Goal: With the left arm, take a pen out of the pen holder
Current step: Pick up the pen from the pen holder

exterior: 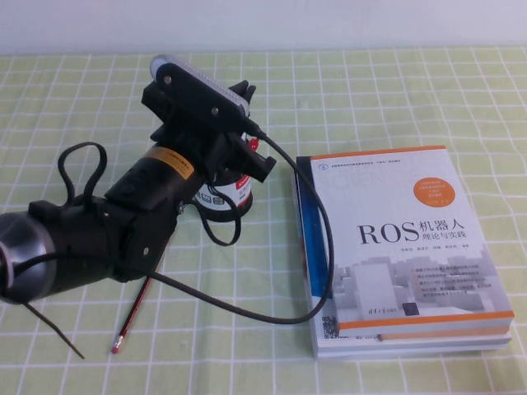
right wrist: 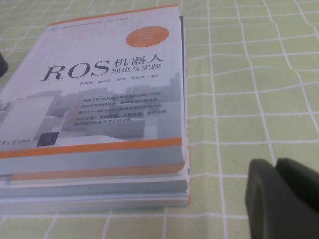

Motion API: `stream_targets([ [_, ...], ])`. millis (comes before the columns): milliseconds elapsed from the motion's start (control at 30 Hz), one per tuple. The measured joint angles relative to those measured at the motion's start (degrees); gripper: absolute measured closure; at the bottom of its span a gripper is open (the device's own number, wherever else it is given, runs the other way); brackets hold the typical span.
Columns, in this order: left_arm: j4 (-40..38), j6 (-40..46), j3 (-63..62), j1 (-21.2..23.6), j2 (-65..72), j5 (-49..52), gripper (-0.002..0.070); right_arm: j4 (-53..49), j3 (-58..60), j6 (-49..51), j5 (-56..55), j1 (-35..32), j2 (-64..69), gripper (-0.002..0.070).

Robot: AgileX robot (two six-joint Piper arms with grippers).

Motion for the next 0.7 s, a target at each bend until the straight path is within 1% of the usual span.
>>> stream_targets([
  [200, -0.12, 0.00, 0.00, 0.00, -0.13, 4.29, 0.0674, 0.00, 0.00, 0.00, 0.00, 0.00, 0.00, 0.0688],
  [300, 0.02, 0.00, 0.00, 0.00, 0.66, 6.08, 0.0639, 0.00, 0.00, 0.00, 0.00, 0.00, 0.00, 0.0688],
  [333, 0.29, 0.00, 0.00, 0.00, 0.94, 6.65, 0.0610, 0.00, 0.00, 0.00, 0.00, 0.00, 0.00, 0.0688],
  [433, 1.03, -1.16, 0.00, 0.00, 1.63, 7.34, 0.0487, 0.00, 0.00, 0.00, 0.00, 0.00, 0.00, 0.0689],
  [500, 1.19, -3.87, 0.00, 0.00, 1.75, 7.61, 0.0373, 0.00, 0.00, 0.00, 0.00, 0.00, 0.00, 0.0688],
  [567, 2.05, -5.52, 0.00, 0.00, 1.75, 7.61, 0.0306, 0.00, 0.00, 0.00, 0.00, 0.00, 0.00, 0.0688],
  [600, 3.01, -6.06, 0.00, 0.00, 1.80, 7.61, 0.0285, 0.00, 0.00, 0.00, 0.00, 0.00, 0.00, 0.0688],
  [700, 6.95, -6.82, 0.00, 0.00, 2.50, 7.61, 0.0258, 0.00, 0.00, 0.00, 0.00, 0.00, 0.00, 0.0688],
])
